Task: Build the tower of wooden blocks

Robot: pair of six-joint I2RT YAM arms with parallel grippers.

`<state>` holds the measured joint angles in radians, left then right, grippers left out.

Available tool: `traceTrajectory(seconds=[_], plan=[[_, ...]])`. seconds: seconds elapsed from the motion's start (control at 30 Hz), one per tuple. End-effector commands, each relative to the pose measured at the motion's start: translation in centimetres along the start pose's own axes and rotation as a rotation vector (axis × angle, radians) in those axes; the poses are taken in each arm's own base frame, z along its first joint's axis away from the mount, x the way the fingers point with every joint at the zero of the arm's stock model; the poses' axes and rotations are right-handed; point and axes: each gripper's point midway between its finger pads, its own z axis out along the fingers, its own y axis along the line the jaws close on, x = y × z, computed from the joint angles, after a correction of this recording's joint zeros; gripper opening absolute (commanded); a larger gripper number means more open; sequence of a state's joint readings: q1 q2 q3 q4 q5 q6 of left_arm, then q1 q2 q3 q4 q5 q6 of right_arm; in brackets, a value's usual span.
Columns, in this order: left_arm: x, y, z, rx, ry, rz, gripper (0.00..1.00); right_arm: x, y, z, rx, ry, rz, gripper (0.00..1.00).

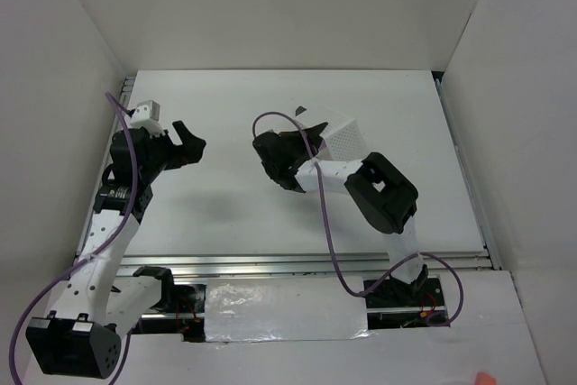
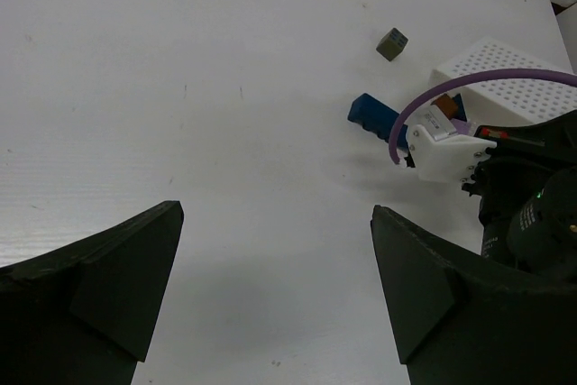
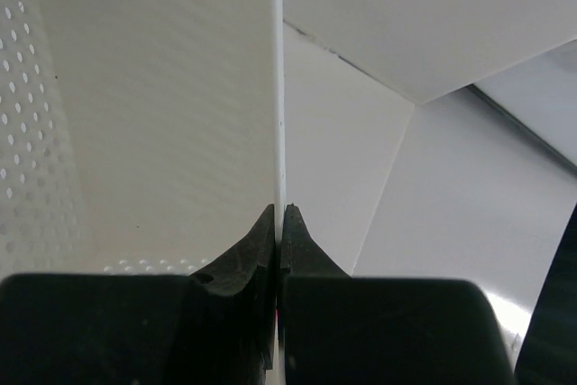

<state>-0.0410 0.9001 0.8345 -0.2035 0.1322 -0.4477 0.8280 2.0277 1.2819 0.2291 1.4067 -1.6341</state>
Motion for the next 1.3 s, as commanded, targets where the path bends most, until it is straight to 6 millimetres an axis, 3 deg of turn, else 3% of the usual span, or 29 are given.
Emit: traceTrajectory(seconds=[0.0,0.1,0.17,0.33,0.4,0.43,0.57,0.9,0.97,1.13,1.2,1.27], plan=[[-1.0,-1.2,-0.2,0.06,-0.045,0.02,0.99,2.4,-2.7,-1.6,0.031,0.024,0.088,0.0],[-0.8,-1.3,-0.2,0.067,-0.041,0.017,0.99,2.9,-1.6,0.2,0.005,0.059,0.048,0.0],[-0.9,-1.4,-0.3,0.075,-0.046,0.017,0.99,2.7,-1.3,0.3,0.002,0.061,0.036,0.0],[-1.0,-1.7,-0.5,0.09,-0.048,0.019,0.99,1.2,-3.8,-4.6,0.07,-0.04,0.078,0.0],[-1.0,-1.8,-0.6,0.093,-0.05,0.02,0.99,1.0,-3.8,-4.5,0.072,-0.05,0.064,0.0],[-1.1,-1.9,-0.6,0.096,-0.052,0.019,0.99,1.2,-3.0,-3.3,0.055,-0.02,0.039,0.0],[-1.1,-2.0,-0.7,0.105,-0.061,0.02,0.99,2.3,-1.8,-1.4,0.029,0.024,0.025,0.0],[-1.2,-1.9,-0.6,0.093,-0.056,0.018,0.99,3.8,-1.7,-0.1,0.017,0.041,0.06,0.0],[-1.1,-1.9,-0.5,0.091,-0.049,0.019,0.99,4.7,-2.2,0.3,0.021,0.042,0.138,0.0],[-1.4,-1.9,-0.3,0.087,-0.046,0.018,0.99,9.2,-4.4,4.4,-0.003,0.148,0.407,0.0],[-1.4,-1.7,-0.2,0.076,-0.044,0.018,0.99,11.1,-5.0,6.0,0.004,0.145,0.542,0.0],[-1.6,-1.6,-0.1,0.069,-0.051,0.012,0.99,11.7,-5.5,6.8,-0.012,0.073,0.664,0.0]])
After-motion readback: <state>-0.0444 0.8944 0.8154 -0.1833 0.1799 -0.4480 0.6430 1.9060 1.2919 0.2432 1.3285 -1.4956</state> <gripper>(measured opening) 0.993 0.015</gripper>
